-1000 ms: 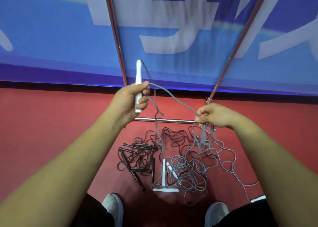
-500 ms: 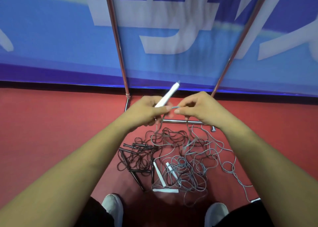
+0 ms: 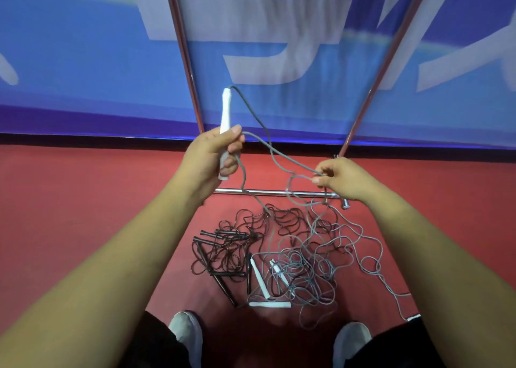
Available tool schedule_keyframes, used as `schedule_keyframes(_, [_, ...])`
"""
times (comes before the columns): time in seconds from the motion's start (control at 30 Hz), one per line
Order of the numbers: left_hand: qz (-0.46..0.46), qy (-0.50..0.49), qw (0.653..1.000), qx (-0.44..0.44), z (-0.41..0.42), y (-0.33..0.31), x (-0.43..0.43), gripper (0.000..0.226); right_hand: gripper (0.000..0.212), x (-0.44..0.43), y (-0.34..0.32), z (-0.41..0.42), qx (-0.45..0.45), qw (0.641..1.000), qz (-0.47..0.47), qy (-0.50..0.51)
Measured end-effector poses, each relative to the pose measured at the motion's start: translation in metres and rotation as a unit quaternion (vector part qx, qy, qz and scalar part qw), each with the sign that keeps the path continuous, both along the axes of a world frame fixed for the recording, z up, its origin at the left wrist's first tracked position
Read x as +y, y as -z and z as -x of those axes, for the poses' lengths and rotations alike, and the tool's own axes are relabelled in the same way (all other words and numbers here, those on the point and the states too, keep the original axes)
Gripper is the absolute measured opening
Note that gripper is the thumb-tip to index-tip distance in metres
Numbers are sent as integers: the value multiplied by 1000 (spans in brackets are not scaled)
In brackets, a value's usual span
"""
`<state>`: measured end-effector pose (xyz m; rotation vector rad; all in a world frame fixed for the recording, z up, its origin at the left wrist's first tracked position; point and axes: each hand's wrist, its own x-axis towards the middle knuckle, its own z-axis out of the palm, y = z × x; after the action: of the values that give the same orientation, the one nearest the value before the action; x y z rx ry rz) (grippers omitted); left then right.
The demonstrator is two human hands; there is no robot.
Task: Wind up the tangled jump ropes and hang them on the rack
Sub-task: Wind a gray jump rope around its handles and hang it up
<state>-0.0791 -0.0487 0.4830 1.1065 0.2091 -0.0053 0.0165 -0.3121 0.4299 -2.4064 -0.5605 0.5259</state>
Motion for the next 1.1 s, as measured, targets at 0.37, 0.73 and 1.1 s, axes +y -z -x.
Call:
schedule_keyframes(0.37, [-425,-22,904,44,6,8,8,13,11,28,-54,30,76,978,-194,4])
schedule_keyframes(0.73, [-215,82,973,0,10,-5,-10,33,23,29,-37,27,38,993,-75,-79])
schedule_keyframes(1.1, [-262,-131,949,115,-1,8,33,10,17,-2,-8,4,58,990,-115,53])
